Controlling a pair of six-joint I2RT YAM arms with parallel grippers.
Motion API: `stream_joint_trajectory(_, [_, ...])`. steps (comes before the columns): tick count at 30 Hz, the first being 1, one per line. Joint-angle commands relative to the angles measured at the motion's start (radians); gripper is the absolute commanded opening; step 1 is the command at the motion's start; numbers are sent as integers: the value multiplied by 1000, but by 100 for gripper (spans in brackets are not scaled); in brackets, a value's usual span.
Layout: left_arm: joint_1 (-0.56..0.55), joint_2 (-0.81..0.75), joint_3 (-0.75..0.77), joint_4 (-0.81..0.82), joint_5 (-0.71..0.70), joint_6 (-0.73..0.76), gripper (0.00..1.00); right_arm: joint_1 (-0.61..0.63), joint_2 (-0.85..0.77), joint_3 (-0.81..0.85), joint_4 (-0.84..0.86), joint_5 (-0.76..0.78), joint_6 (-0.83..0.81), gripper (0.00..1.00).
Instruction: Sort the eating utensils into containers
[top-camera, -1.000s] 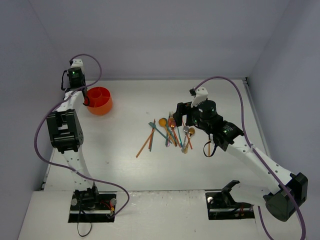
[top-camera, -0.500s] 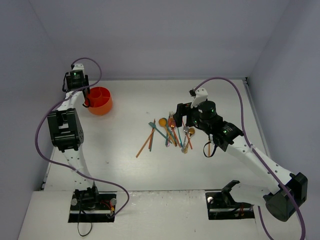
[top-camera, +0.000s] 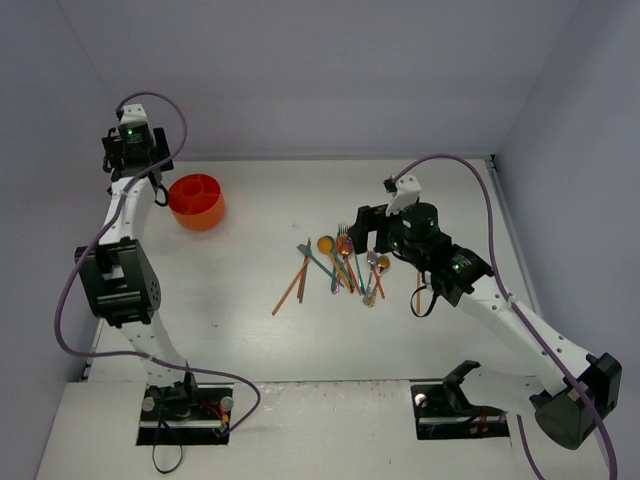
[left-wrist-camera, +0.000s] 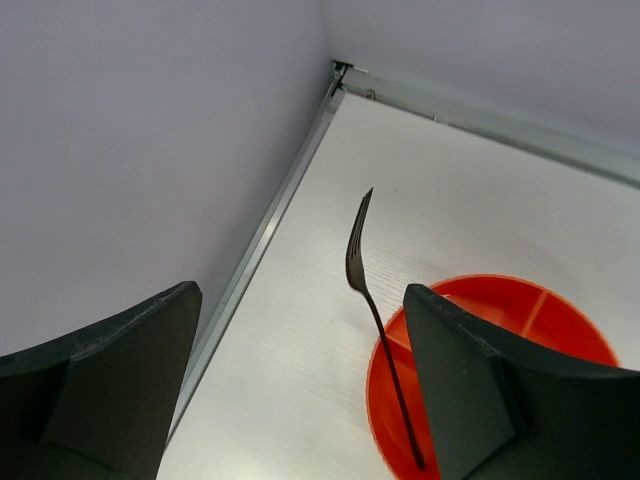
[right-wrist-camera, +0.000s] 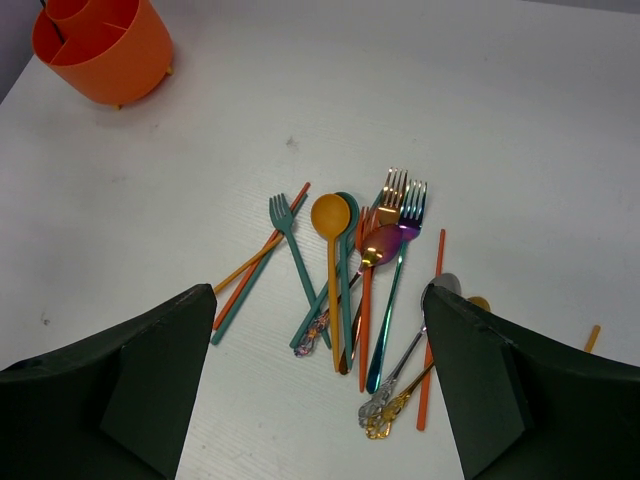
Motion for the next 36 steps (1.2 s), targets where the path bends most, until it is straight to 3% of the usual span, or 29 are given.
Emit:
stream_joint_trajectory(1, [8,-194,67,-116,39,-118,80,-10,-18,1,27,22,12,82])
stream_joint_trajectory(4, [-4,-309,35,-190,169,-166,80,-10,2,1,5,38,27,81])
stream_joint_trajectory(10, [-111,-569,-193,-240,338,-217,80,-16,100,20,-67,63,57,72])
stream_joint_trajectory(15, [-267,-731,-398,-274,372,-258,80,-29,202,34,-73,61,85,60])
stream_joint_trajectory(22, [-346,-923,-614,-298,406,-342,80,-47,418,99,-70,73,96,41])
stream_joint_trajectory(27, [-350,-994,-665,-354,401,-341,80,-49,586,157,-70,76,103,33])
stream_joint_trajectory(36, [-351,-1035,-668,-417,410,-333,80,-51,749,212,-68,123,125,30])
